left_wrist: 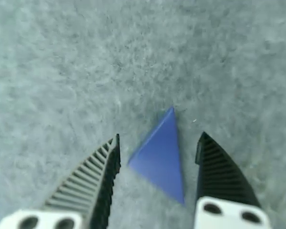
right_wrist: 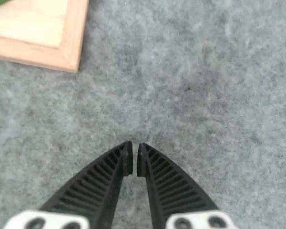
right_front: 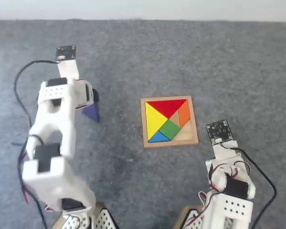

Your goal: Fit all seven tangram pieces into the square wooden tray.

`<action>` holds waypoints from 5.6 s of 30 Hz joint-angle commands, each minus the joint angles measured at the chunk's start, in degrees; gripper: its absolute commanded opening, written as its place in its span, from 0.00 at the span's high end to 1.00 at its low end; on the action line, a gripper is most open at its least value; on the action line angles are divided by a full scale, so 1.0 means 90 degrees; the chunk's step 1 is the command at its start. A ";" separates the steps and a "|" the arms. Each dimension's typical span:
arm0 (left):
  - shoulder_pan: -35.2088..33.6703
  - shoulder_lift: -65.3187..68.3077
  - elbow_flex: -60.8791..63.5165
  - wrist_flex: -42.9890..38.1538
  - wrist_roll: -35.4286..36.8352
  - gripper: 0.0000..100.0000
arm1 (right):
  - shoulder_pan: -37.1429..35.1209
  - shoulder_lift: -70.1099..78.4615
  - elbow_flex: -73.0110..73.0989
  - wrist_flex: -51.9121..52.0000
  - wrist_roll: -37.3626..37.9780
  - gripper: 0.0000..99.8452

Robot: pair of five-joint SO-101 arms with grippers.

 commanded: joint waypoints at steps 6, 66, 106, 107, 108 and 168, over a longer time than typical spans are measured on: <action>-0.0176 0.1182 -0.1490 0.0801 0.0059 0.75 | -0.0054 -0.0063 -0.0225 -0.0083 -0.0068 0.96; 0.1231 0.1680 -0.1558 0.2481 0.0391 0.78 | -0.0063 -0.0063 -0.0225 -0.0112 -0.0059 0.96; 0.1875 0.0342 -0.0708 0.1758 -0.2432 0.80 | -0.0230 -0.0063 -0.0215 -0.0112 -0.0059 0.96; 0.1895 0.0342 -0.0640 0.1700 -0.2432 0.80 | -0.0249 -0.0063 -0.0205 -0.0103 -0.0059 0.96; 0.1905 0.0342 -0.0542 0.1641 -0.2432 0.80 | -0.0259 -0.0063 -0.0205 -0.0093 -0.0059 0.96; 0.5470 0.0440 -0.1070 0.0342 0.0596 0.99 | 0.0142 -0.0063 -0.0332 -0.0083 -0.0283 0.96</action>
